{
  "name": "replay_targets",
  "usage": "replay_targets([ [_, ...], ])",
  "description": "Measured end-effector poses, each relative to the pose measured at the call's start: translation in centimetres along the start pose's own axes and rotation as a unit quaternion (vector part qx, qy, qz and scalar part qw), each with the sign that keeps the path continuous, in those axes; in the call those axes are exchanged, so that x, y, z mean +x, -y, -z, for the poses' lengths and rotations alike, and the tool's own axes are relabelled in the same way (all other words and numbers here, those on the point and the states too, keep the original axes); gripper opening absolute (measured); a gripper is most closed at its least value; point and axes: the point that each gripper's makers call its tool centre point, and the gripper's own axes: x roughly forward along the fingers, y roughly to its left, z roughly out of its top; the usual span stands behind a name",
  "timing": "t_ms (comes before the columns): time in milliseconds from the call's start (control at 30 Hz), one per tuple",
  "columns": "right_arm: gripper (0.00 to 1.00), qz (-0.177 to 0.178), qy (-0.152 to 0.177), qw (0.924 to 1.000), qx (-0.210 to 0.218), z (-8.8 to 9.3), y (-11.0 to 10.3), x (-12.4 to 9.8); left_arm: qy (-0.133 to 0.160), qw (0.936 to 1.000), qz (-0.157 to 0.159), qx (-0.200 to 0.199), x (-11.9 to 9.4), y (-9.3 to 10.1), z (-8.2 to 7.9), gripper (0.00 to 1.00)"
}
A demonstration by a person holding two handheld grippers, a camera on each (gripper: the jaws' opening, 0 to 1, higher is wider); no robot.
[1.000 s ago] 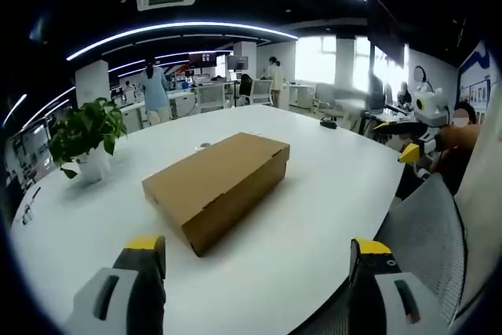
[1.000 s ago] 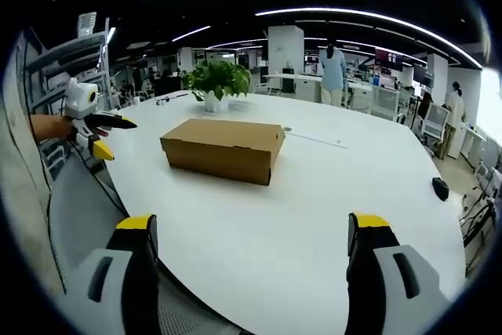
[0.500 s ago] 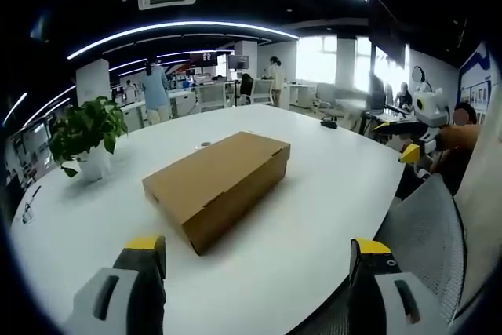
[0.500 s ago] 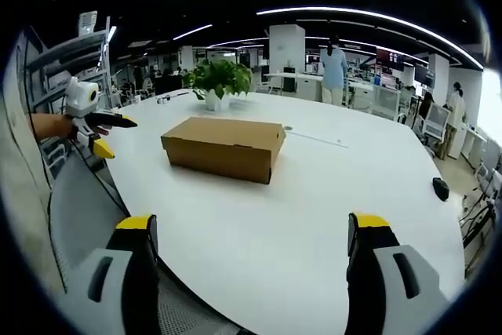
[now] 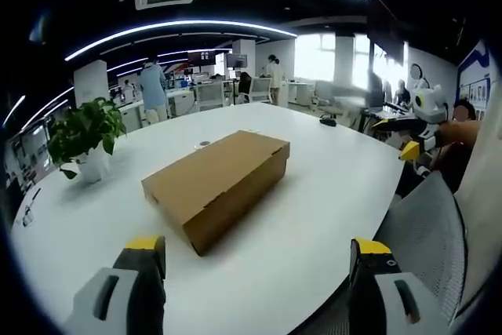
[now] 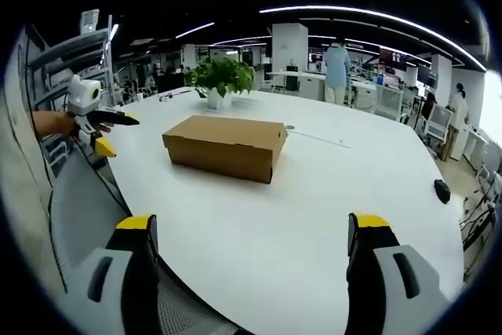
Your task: Operate the shoe box by opening the lid, removing the specified soft item, and placing it in the target area until the item is outside and the box remains undamaged.
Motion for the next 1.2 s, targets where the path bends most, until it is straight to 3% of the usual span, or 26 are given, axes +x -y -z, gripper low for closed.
replay_targets([
  [800,0.93,-0.023,-0.004,0.9996,-0.013,-0.5,0.8,0.5,-0.013,0.9998,-0.010,0.011,2.1,-0.8,-1.0,1.00],
  [1200,0.91,-0.034,-0.002,0.9992,-0.020,-0.8,1.8,1.7,0.001,1.0000,-0.007,-0.003,4.0,-1.2,-2.2,0.98],
])
